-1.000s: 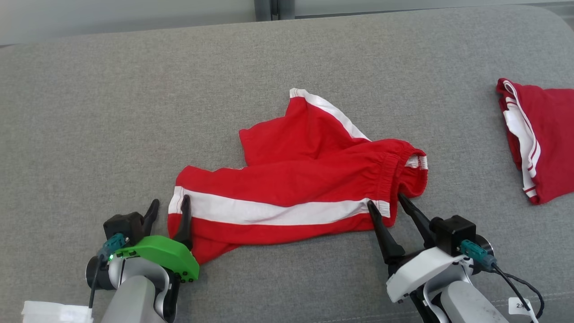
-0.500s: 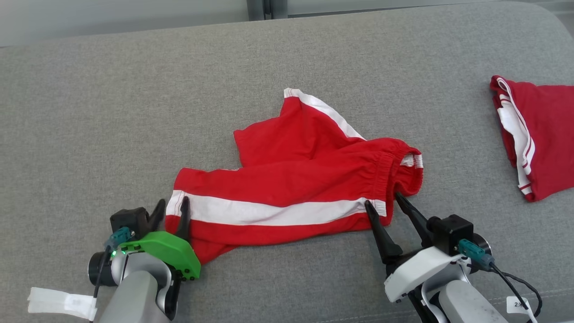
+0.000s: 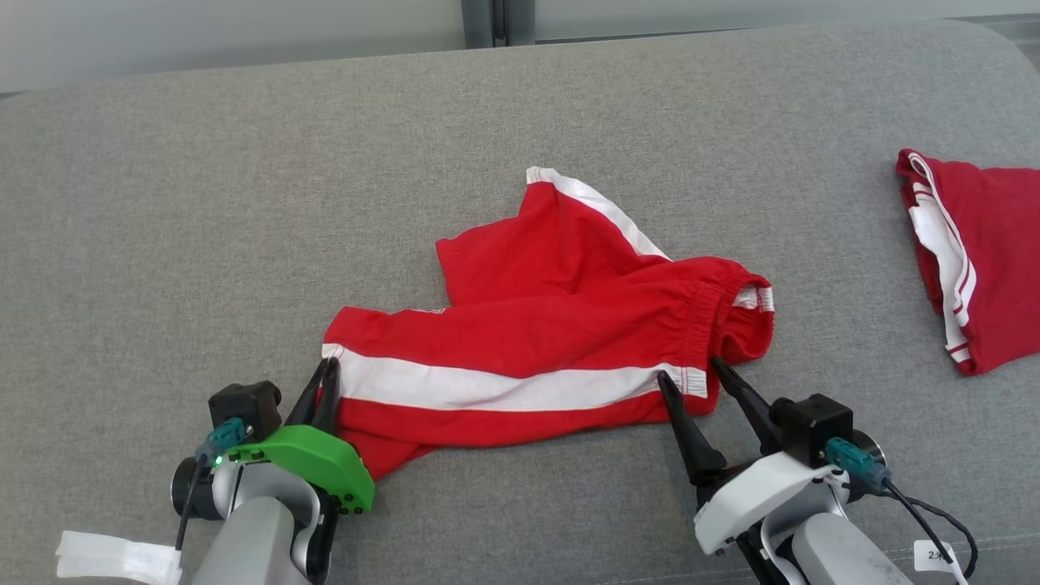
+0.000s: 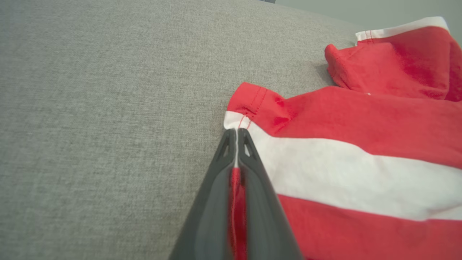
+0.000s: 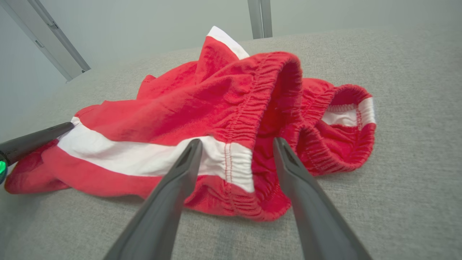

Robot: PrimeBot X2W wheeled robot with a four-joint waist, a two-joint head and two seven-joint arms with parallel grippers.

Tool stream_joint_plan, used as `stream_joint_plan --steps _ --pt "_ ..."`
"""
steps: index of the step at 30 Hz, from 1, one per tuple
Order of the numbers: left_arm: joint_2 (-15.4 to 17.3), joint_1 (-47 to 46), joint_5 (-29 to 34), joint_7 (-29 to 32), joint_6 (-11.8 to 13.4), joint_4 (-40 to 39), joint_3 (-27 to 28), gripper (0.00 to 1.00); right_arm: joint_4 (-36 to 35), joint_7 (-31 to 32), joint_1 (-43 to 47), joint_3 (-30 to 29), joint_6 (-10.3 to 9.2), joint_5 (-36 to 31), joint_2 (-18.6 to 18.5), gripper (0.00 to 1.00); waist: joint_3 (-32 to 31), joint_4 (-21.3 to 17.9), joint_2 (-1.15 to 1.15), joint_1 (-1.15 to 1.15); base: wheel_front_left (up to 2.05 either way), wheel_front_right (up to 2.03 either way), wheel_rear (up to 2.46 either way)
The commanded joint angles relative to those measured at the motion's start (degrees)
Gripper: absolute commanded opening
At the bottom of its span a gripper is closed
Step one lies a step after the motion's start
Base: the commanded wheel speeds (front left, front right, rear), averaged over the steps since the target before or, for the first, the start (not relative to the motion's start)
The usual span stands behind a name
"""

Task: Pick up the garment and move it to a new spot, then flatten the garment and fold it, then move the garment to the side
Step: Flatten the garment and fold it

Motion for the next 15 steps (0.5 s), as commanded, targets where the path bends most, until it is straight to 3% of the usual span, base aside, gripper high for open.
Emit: stream_joint_plan --steps 1,6,7,9,10,14,15 --pt "0.28 0.62 0.52 0.04 0.0 -0.37 0.18 0.0 0.36 -0.14 0.11 0.17 -0.02 0.38 -0.2 1.0 -0.1 0.09 0.0 0.0 0.0 0.0 0.0" --pt "0.15 1.16 0.58 0.03 0.0 -1.19 0.09 0.0 1.72 -0.14 -0.38 0.49 -0.02 0.91 -0.08 1.0 -0.24 0.48 0.0 0.0 0.0 0.0 0.0" --pt "0.14 1.2 0.61 0.03 0.0 -1.34 0.09 0.0 1.93 -0.14 -0.55 0.54 -0.03 0.96 -0.11 0.92 -0.21 0.56 0.0 0.0 0.0 0.0 0.0" --pt "0.1 1.28 0.72 0.03 0.0 -1.69 0.21 0.0 2.06 -0.14 -0.8 0.71 -0.03 1.06 -0.16 0.59 -0.18 0.67 0.0 0.0 0.0 0.0 0.0" --pt "0.08 1.34 0.73 0.03 0.0 -1.79 0.26 0.0 2.06 -0.14 -0.84 0.8 -0.02 1.11 -0.18 0.5 -0.16 0.71 0.0 0.0 0.0 0.0 0.0" --pt "0.02 1.53 0.88 0.03 0.0 -2.06 0.53 0.0 1.8 -0.14 -0.3 1.23 -0.02 1.46 -0.32 0.43 -0.23 0.67 0.0 0.0 0.0 0.0 0.0" --pt "0.02 1.57 0.93 0.03 0.0 -2.12 0.59 0.0 1.95 -0.14 -0.16 1.37 -0.02 1.61 -0.36 0.3 -0.28 0.62 0.0 0.0 0.0 0.0 0.0"
